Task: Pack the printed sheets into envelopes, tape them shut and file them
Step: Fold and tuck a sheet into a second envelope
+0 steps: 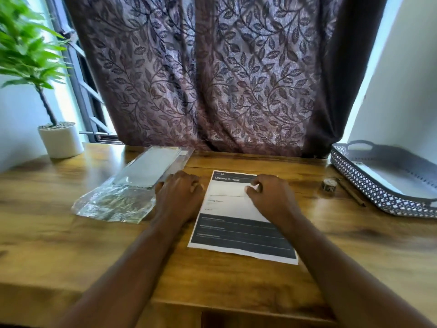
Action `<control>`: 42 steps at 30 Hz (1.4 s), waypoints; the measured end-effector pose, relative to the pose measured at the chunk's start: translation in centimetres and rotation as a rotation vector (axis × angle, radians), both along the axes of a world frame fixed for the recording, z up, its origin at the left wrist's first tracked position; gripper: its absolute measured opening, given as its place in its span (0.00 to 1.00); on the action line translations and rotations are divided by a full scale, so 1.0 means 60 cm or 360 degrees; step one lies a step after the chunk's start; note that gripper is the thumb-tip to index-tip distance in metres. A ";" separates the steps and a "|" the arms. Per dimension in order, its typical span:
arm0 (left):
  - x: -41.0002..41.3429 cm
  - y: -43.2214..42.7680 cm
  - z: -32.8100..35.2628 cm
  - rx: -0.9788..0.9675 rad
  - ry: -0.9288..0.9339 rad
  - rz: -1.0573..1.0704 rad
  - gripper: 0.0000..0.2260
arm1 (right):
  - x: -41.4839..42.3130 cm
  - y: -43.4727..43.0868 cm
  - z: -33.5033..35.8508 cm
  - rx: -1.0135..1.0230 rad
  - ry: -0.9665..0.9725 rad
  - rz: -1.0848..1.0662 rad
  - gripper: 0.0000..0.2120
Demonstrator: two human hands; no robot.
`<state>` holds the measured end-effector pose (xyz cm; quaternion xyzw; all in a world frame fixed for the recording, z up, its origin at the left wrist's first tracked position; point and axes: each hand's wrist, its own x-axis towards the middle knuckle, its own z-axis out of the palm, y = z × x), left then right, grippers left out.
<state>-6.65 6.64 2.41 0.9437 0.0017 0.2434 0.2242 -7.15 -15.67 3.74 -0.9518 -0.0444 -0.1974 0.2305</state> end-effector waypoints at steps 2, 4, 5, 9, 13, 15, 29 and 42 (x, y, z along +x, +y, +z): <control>-0.023 0.026 0.003 0.0019 -0.0030 0.0006 0.13 | -0.016 0.062 0.003 0.0077 -0.0023 0.0167 0.14; -0.039 0.065 0.002 0.0035 -0.0143 0.0025 0.14 | -0.028 0.118 0.002 0.0107 -0.0054 0.0375 0.12; -0.049 0.099 0.002 0.0044 -0.0232 0.0052 0.13 | -0.036 0.153 0.003 0.0101 -0.0063 0.0496 0.11; -0.083 0.224 -0.006 0.0038 -0.0316 0.0305 0.20 | -0.065 0.266 0.001 0.0076 0.0001 0.0856 0.12; -0.103 0.298 -0.025 0.0095 0.0042 0.0603 0.35 | -0.072 0.366 -0.005 -0.0028 0.0032 0.0989 0.18; -0.108 0.315 -0.039 0.0048 0.0145 0.0634 0.39 | -0.059 0.408 -0.011 -0.0115 0.0104 0.1002 0.20; -0.107 0.327 -0.047 -0.0221 0.0265 0.0501 0.34 | 0.062 0.539 -0.040 -0.0575 0.0613 0.0634 0.27; -0.103 0.326 -0.046 -0.0191 0.0282 0.0535 0.35 | 0.093 0.558 -0.008 -0.0789 0.0535 0.0428 0.20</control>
